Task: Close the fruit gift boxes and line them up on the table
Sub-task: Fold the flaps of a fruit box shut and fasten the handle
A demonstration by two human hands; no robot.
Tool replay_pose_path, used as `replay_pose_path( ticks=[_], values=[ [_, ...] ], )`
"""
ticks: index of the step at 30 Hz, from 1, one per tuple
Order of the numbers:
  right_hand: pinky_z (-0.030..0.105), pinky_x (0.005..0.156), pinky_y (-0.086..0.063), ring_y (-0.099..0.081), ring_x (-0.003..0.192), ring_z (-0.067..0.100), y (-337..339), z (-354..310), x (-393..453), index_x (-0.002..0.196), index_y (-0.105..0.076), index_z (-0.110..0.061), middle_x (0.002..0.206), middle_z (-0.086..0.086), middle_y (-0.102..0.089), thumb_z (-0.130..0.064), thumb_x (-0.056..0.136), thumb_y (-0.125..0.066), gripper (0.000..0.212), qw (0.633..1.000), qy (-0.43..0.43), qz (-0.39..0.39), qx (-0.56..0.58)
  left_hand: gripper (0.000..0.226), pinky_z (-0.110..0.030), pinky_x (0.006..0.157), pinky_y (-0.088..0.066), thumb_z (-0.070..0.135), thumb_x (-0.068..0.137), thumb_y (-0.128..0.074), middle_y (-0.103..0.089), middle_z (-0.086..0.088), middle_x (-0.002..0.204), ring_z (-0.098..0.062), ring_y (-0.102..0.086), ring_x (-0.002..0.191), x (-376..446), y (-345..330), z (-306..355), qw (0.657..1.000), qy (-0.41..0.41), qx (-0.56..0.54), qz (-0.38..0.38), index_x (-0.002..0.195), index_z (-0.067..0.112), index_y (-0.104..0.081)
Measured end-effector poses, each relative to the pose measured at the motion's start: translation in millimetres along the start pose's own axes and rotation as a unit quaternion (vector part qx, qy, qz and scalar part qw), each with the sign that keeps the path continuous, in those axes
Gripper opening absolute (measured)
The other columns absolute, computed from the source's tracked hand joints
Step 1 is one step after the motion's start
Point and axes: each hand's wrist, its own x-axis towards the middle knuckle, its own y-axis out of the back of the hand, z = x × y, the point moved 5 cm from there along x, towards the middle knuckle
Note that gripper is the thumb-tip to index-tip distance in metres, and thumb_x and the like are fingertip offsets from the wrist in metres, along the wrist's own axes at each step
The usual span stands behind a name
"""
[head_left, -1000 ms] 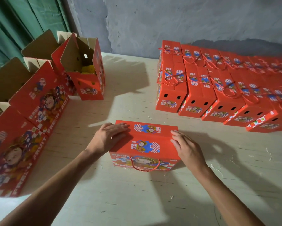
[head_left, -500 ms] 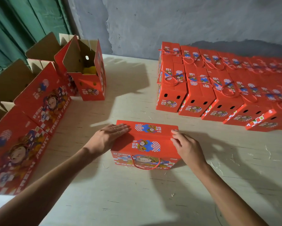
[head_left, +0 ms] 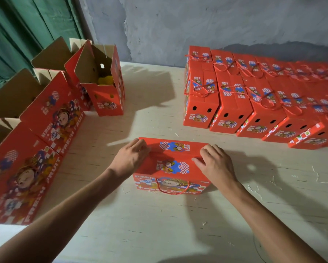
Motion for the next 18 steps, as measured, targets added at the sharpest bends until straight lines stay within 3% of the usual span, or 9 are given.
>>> replay_pose_path(
  ticks=[6,10,18],
  values=[
    [0.034,0.053,-0.05,-0.059,0.07,0.022,5.6,-13.1,14.9,0.081,-0.066,-0.015,0.078,0.001,-0.059,-0.046,0.087,-0.078,0.034,0.999,0.036,-0.005,-0.035,0.02,-0.039,0.056,-0.049,0.015,0.089,-0.08,-0.059,-0.008,0.078,-0.029,-0.058,0.067,12.8,-1.2,9.0,1.0,0.006,0.007,0.01,0.074,0.01,-0.068],
    [0.032,0.048,-0.05,-0.061,0.066,0.021,2.0,-26.9,29.7,0.074,-0.067,-0.012,0.073,0.002,-0.061,-0.052,0.084,-0.079,0.043,0.998,0.041,-0.02,-0.047,0.02,-0.038,0.057,-0.048,0.016,0.089,-0.081,-0.059,-0.008,0.077,-0.03,-0.057,0.067,12.1,-3.8,7.9,1.0,0.021,-0.003,0.009,0.075,0.009,-0.068],
    [0.028,0.043,-0.043,-0.056,0.058,0.02,-9.9,-43.5,23.1,0.072,-0.066,-0.015,0.073,0.001,-0.058,-0.05,0.085,-0.078,0.039,0.99,0.043,-0.06,-0.122,0.017,-0.041,0.06,-0.047,0.011,0.093,-0.074,-0.058,-0.008,0.082,-0.03,-0.053,0.07,8.8,-14.9,6.5,1.0,-0.011,-0.013,-0.004,0.079,0.011,-0.064]
  ],
)
